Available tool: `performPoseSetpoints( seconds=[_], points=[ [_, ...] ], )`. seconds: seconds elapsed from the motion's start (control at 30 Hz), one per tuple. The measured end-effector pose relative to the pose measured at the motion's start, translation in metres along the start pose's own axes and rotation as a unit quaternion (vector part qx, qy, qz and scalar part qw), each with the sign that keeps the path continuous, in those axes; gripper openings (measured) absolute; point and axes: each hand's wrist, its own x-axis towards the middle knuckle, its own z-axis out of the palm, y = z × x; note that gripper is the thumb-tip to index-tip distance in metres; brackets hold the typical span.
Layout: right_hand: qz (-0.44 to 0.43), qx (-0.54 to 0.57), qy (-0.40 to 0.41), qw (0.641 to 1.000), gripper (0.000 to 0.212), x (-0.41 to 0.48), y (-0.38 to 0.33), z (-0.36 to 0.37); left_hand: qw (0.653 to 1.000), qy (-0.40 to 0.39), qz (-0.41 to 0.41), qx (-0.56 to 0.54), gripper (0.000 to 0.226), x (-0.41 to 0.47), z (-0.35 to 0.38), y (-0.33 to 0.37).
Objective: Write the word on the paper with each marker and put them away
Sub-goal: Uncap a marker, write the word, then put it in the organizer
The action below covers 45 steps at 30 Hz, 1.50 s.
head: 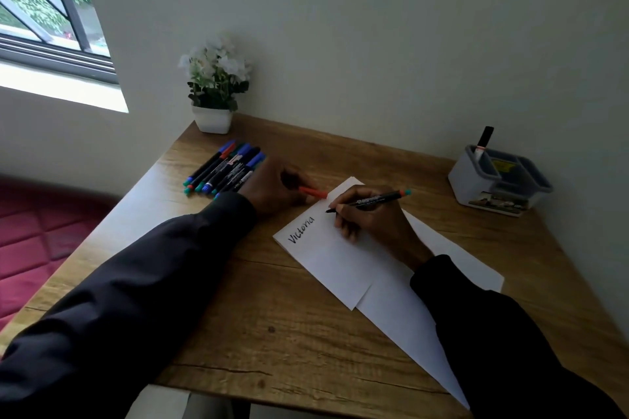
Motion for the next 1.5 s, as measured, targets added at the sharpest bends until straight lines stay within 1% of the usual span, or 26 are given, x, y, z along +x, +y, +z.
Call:
performPoseSetpoints(
  seconds=[0.1, 0.27, 0.37, 0.53, 0.87, 1.03, 1.27, 1.5],
  points=[
    [-0.012, -0.02, -0.005, 1.0, 0.005, 0.005, -0.001, 0.001, 1.0, 0.005, 0.015, 0.019, 0.019, 0.002, 0.0, -0.004],
    [-0.021, -0.009, -0.021, 1.0, 0.005, 0.015, 0.001, 0.011, 1.0, 0.009, 0.023, 0.01, 0.018, 0.003, 0.001, -0.005],
    [-0.045, -0.026, -0.013, 0.999, 0.009, 0.017, 0.008, 0.015, 0.999, 0.018, 0.026, 0.015, 0.019, 0.004, 0.002, -0.005],
    [-0.054, -0.044, 0.006, 0.998, 0.011, 0.013, 0.01, 0.015, 0.999, 0.021, 0.024, 0.025, 0.017, 0.007, 0.005, -0.007],
    [-0.043, -0.057, 0.006, 0.997, 0.013, 0.012, 0.009, 0.015, 0.999, 0.023, 0.025, 0.04, 0.016, 0.007, 0.008, -0.007],
    [-0.036, -0.071, 0.008, 0.997, 0.01, 0.012, 0.009, 0.016, 0.999, 0.015, 0.021, 0.031, 0.015, 0.005, 0.007, -0.003],
    [-0.026, -0.08, 0.014, 0.996, 0.012, 0.012, 0.005, 0.016, 1.0, 0.008, 0.007, 0.028, 0.015, 0.006, 0.007, -0.004],
    [-0.031, -0.065, 0.016, 0.997, 0.013, 0.012, 0.006, 0.015, 1.0, 0.009, 0.008, 0.027, 0.015, 0.007, 0.007, -0.005]
  ],
)
